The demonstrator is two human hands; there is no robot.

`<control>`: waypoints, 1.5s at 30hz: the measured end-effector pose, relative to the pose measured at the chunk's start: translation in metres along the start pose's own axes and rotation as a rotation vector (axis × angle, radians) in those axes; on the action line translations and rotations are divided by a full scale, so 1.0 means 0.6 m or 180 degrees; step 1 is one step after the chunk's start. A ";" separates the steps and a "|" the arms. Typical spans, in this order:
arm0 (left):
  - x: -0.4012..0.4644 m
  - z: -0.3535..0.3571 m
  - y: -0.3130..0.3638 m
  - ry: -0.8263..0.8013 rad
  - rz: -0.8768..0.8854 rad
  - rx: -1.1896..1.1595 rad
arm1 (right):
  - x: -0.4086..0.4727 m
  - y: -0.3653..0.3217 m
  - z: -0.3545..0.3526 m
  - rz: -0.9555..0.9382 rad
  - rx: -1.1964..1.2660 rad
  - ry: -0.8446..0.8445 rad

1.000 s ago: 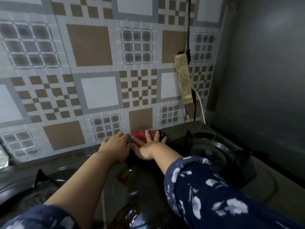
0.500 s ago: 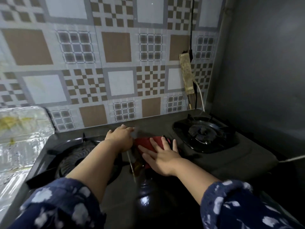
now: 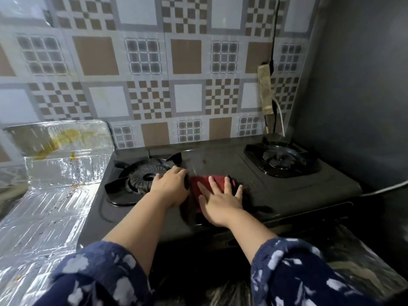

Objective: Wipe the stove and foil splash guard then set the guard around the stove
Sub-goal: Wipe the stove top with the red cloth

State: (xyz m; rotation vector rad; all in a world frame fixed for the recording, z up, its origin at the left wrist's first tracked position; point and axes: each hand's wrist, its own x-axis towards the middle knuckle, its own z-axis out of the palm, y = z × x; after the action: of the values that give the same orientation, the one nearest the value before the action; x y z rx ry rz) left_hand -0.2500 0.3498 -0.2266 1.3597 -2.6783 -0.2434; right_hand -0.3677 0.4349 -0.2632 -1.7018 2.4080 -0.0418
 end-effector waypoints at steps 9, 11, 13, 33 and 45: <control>-0.011 0.007 -0.050 0.0218 0.0018 0.0015 | 0.057 -0.017 -0.008 0.0187 0.0081 0.0013; -0.003 0.006 -0.056 0.0250 0.0091 0.0071 | 0.068 -0.013 -0.007 0.0170 0.0079 0.0055; 0.003 0.009 -0.064 0.0320 0.0171 0.0156 | 0.079 -0.011 -0.008 0.0167 0.0100 0.0100; 0.098 -0.010 -0.136 0.0338 -0.0257 0.0260 | 0.297 -0.012 -0.042 0.0040 0.0084 0.0084; 0.123 0.008 -0.145 0.0240 -0.0387 0.0643 | 0.459 0.000 -0.079 0.0375 0.0134 0.0092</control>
State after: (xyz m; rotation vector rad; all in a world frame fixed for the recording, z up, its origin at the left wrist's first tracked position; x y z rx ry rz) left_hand -0.2254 0.2395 -0.2455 1.5568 -2.6201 0.0683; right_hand -0.4647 0.1729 -0.2553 -1.5493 2.5049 -0.1000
